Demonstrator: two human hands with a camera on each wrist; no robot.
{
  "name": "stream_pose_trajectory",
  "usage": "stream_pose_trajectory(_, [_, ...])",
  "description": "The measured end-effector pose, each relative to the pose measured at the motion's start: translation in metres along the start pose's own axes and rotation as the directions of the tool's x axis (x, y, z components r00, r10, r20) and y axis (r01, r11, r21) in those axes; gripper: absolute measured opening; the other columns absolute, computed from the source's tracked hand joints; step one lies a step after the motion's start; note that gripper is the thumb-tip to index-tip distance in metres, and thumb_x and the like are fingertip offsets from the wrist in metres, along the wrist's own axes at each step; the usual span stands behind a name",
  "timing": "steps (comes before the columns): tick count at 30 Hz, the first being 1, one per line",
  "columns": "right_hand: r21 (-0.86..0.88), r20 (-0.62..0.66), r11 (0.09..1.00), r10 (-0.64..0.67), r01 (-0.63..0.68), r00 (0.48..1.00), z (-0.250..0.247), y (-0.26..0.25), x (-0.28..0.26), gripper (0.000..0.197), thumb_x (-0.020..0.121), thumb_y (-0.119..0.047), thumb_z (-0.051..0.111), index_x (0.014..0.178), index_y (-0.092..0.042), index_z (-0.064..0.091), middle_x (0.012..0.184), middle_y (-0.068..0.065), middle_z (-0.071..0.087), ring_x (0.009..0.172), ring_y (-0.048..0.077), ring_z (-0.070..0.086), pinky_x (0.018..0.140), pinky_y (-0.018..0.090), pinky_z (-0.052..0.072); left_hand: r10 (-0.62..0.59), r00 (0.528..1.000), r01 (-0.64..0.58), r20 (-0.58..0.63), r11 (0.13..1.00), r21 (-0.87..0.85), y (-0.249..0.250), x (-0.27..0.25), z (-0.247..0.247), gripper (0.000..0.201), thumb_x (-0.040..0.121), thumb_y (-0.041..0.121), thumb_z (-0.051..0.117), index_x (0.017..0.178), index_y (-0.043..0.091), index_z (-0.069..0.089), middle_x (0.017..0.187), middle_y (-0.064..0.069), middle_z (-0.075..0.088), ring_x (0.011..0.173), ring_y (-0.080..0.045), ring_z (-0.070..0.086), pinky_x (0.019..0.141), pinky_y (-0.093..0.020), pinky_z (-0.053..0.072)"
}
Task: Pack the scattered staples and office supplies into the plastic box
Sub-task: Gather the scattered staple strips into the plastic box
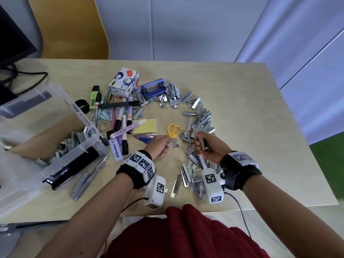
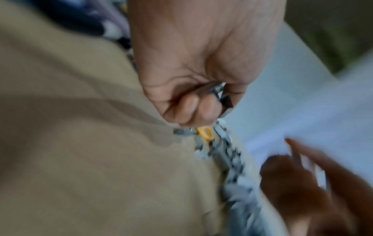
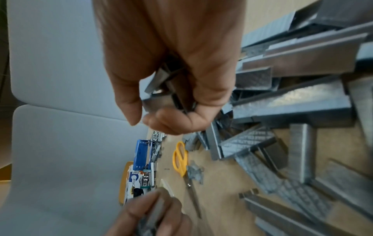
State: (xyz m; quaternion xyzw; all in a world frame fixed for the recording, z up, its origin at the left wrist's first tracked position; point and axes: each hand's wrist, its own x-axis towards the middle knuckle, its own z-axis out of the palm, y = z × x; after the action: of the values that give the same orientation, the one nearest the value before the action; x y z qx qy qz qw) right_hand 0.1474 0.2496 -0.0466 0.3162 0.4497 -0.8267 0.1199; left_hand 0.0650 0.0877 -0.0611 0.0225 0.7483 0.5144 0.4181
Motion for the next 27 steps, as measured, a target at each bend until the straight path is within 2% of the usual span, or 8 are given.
stream_pose_trajectory(2, [0.037,-0.025,0.999,-0.002,0.003,1.0,-0.003,0.001,0.001,0.027,0.092,-0.014,0.048,0.066,-0.015,0.042,0.045,-0.002,0.042,0.036,0.009,0.039,0.038,0.017,0.03,-0.03,0.997,0.052,0.074,0.949,-0.31,0.004,-0.002,-0.003,0.036,0.09,0.01,0.037,0.055,0.012,0.037,0.041,0.001,0.047,0.032,-0.011,0.042,0.04,-0.018,0.026])
stream_pose_trajectory(5, [0.007,-0.116,0.999,-0.052,0.053,0.992,-0.007,0.003,0.003,0.028,0.091,-0.01,0.05,0.065,-0.013,0.042,0.042,-0.001,0.038,0.033,0.009,0.035,0.036,0.016,0.029,-0.003,0.991,0.065,0.137,0.891,-0.449,0.009,-0.006,-0.005,0.03,0.087,0.004,0.03,0.059,0.008,0.04,0.044,-0.002,0.052,0.034,-0.014,0.048,0.035,-0.013,0.032])
stream_pose_trajectory(8, [-0.35,-0.22,0.93,-0.199,0.113,0.955,-0.011,0.003,0.003,0.024,0.088,-0.01,0.058,0.065,-0.005,0.051,0.041,0.0,0.041,0.033,0.011,0.035,0.037,0.017,0.028,-0.016,0.991,0.073,0.131,0.895,-0.439,0.013,-0.004,-0.006,0.028,0.085,0.002,0.029,0.063,0.008,0.046,0.043,-0.001,0.05,0.033,-0.011,0.043,0.035,-0.013,0.029])
stream_pose_trajectory(11, [-0.655,-0.208,0.749,-0.305,0.099,0.929,-0.01,0.002,0.003,0.012,0.086,-0.007,0.058,0.078,0.001,0.058,0.049,0.004,0.047,0.036,0.011,0.039,0.035,0.017,0.031,-0.001,0.999,0.009,0.039,0.98,-0.2,0.014,0.005,-0.003,0.032,0.09,0.01,0.043,0.058,0.013,0.042,0.037,0.007,0.038,0.03,-0.006,0.03,0.034,-0.014,0.02])
stream_pose_trajectory(13, [-0.746,-0.189,0.66,-0.336,0.087,0.923,-0.005,0.001,0.003,0.009,0.086,-0.005,0.056,0.083,0.002,0.059,0.054,0.006,0.051,0.036,0.009,0.043,0.034,0.016,0.034,0.129,0.991,-0.116,-0.043,0.966,0.231,0.014,0.01,0.002,0.038,0.088,0.014,0.055,0.053,0.016,0.04,0.042,0.006,0.036,0.036,-0.008,0.034,0.04,-0.018,0.023])
stream_pose_trajectory(17, [-0.943,-0.089,0.326,-0.437,0.065,0.895,0.01,0.002,0.009,0.007,0.085,-0.01,0.057,0.086,-0.004,0.059,0.073,0.006,0.057,0.064,0.017,0.056,0.057,0.02,0.045,0.287,0.957,-0.219,0.051,0.593,0.775,0.009,0.011,0.013,0.009,0.089,0.022,0.053,0.084,0.014,0.053,0.077,-0.004,0.051,0.074,-0.024,0.052,0.064,-0.028,0.038])
stream_pose_trajectory(23, [-0.997,0.01,-0.069,-0.424,-0.021,0.905,0.024,0.001,0.02,0.015,0.088,-0.018,0.049,0.099,-0.008,0.055,0.097,0.01,0.061,0.092,0.029,0.059,0.07,0.031,0.043,0.353,0.926,-0.245,0.134,0.291,0.925,0.006,0.01,0.02,0.024,0.095,0.027,0.046,0.113,0.01,0.048,0.104,-0.012,0.062,0.095,-0.032,0.06,0.075,-0.036,0.046])
stream_pose_trajectory(27, [-0.994,0.011,-0.104,-0.389,-0.032,0.921,0.021,-0.001,0.024,0.014,0.086,-0.015,0.049,0.096,-0.007,0.055,0.098,0.013,0.061,0.093,0.03,0.058,0.072,0.032,0.042,0.347,0.928,-0.229,0.134,0.25,0.941,0.007,0.013,0.018,0.026,0.098,0.02,0.039,0.117,0.006,0.048,0.109,-0.016,0.061,0.098,-0.034,0.058,0.076,-0.038,0.045])
